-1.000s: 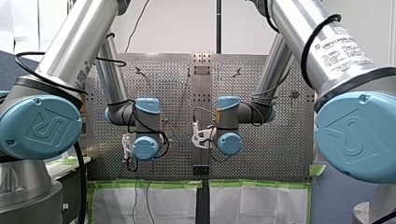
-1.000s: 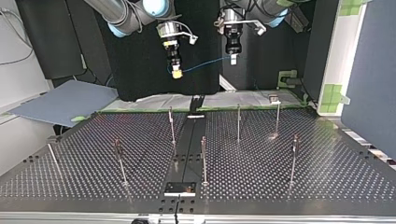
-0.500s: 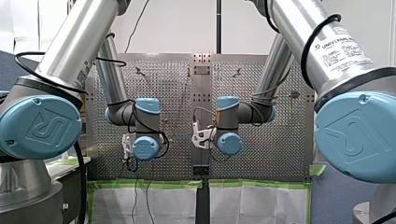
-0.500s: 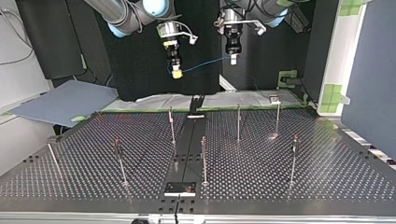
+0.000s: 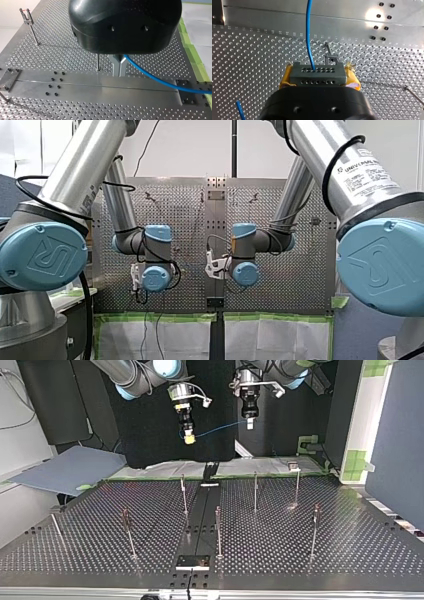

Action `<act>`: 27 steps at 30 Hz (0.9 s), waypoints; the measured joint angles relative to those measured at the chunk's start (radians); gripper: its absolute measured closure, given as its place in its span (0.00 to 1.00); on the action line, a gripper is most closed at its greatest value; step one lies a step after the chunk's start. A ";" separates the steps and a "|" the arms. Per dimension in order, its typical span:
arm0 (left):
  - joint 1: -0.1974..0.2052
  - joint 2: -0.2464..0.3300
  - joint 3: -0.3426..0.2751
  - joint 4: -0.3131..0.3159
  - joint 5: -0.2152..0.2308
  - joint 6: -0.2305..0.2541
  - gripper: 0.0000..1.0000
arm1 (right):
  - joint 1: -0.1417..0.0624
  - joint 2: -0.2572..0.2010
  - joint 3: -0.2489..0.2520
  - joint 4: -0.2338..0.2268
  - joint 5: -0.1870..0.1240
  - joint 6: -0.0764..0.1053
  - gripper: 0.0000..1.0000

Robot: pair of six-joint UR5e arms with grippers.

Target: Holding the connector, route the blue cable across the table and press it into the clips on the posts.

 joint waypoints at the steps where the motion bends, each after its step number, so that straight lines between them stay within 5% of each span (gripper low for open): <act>1: 0.000 0.000 0.000 0.000 0.000 0.000 1.00 | 0.000 0.000 0.000 0.000 0.000 0.000 1.00; 27: 0.006 -0.007 -0.009 -0.008 0.000 -0.009 1.00 | -0.002 0.004 -0.004 0.006 -0.001 -0.002 1.00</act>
